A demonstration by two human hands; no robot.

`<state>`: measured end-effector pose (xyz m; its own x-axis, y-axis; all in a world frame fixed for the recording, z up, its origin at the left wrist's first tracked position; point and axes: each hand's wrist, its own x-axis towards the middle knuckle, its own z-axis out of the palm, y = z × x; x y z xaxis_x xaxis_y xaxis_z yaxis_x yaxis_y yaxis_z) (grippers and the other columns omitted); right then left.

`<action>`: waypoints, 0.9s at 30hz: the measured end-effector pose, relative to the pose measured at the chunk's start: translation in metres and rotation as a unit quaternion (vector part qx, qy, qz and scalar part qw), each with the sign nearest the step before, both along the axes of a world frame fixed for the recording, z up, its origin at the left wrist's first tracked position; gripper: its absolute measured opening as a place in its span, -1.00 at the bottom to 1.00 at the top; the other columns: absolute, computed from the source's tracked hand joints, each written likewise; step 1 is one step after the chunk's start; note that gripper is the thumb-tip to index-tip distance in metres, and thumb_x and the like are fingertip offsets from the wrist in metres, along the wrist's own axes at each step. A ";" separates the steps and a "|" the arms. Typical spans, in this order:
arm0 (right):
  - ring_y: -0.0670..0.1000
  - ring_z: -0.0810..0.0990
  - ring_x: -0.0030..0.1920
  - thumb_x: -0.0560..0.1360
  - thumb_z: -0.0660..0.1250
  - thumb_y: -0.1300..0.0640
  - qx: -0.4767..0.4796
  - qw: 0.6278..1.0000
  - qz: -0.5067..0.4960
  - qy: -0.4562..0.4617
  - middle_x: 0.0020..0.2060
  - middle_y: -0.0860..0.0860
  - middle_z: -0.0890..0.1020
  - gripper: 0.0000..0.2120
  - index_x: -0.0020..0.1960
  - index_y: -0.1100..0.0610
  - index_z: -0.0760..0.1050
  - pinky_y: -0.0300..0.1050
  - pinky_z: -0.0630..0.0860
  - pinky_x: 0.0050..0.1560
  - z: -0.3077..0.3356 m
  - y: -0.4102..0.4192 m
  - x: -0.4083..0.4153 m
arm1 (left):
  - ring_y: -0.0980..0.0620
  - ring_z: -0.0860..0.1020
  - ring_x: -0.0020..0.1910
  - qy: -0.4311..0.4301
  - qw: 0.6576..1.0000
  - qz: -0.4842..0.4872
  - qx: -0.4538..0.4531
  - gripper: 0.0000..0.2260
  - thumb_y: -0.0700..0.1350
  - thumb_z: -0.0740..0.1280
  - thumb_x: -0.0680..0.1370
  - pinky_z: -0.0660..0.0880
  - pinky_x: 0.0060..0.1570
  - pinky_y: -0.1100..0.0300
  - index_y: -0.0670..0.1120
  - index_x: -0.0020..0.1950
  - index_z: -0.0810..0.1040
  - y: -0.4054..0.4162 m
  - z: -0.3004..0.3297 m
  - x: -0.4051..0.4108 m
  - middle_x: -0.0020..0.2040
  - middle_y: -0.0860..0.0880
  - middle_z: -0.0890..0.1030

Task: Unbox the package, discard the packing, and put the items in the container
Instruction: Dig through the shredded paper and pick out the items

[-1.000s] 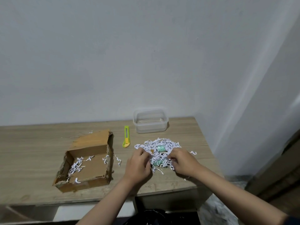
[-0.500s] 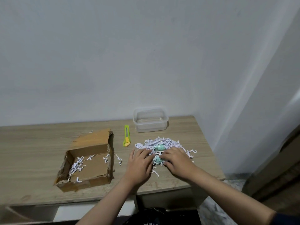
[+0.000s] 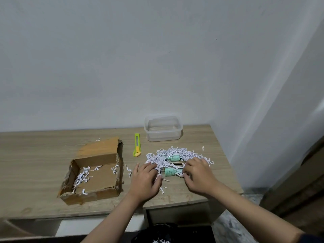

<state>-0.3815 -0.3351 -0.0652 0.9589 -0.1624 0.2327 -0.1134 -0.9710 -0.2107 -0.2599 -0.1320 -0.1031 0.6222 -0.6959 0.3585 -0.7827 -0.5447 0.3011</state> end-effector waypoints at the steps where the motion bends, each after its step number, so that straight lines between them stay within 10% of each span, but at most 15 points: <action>1: 0.01 0.47 -0.14 0.37 0.25 0.06 0.018 1.000 0.004 -0.018 -0.24 -0.08 0.56 -0.88 -0.19 0.04 0.55 -0.06 0.35 -0.06 0.002 0.005 0.002 | 0.04 0.51 0.18 0.007 1.000 0.000 -0.008 -0.73 0.13 0.17 0.49 0.27 0.31 -0.16 0.03 -0.05 0.58 0.000 0.000 -0.001 0.12 0.10 0.61; 6: 0.01 0.47 -0.11 0.42 0.24 0.11 0.053 0.996 0.056 -0.040 -0.21 -0.07 0.60 -0.88 -0.12 0.05 0.54 -0.08 0.33 -0.02 0.006 0.030 0.025 | 0.09 0.38 0.29 0.044 0.999 -0.001 0.003 -0.61 0.13 0.07 0.56 0.18 0.34 -0.11 0.12 0.36 0.36 0.001 -0.005 -0.004 0.26 0.15 0.49; 27: 0.08 0.47 0.10 0.40 0.31 -0.06 -0.005 0.992 0.063 0.112 0.00 -0.01 0.56 -0.68 0.10 0.03 0.55 -0.01 0.28 0.15 0.013 0.028 0.058 | -0.02 0.38 0.30 0.061 0.995 0.077 0.005 -0.65 0.05 0.06 0.52 0.26 0.25 -0.15 0.04 0.23 0.46 -0.003 -0.013 0.001 0.26 0.02 0.49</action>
